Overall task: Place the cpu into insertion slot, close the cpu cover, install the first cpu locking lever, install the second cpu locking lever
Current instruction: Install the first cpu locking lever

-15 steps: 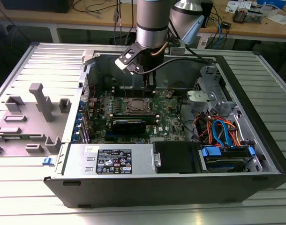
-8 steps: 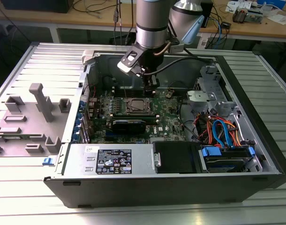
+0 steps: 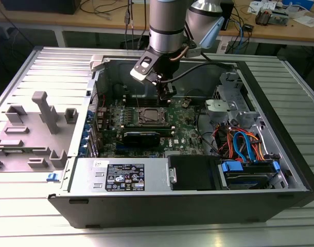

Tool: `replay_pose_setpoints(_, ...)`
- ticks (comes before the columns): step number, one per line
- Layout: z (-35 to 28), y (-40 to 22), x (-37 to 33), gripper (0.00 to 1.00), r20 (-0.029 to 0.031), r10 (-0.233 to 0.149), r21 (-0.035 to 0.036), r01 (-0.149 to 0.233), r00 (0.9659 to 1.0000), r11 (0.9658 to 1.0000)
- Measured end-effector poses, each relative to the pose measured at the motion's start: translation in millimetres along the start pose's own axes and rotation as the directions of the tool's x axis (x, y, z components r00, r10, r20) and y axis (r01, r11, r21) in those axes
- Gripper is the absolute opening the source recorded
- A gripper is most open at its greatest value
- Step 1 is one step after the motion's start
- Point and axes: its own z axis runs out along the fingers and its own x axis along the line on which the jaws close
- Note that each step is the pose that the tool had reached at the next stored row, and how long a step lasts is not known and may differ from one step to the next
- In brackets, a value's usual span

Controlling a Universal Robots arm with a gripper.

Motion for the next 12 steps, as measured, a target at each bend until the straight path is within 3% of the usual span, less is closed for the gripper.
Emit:
replay_pose_setpoints(8, 0.0, 0.0, 0.0, 0.11, 0.0000, -0.002, 0.0000, 0.002, 1.0000, 1.0000)
replay_pose_setpoints(12, 0.0, -0.4, -0.1, 0.11, -0.0014, -0.044, -0.0008, 0.044, 0.9990, 0.9990)
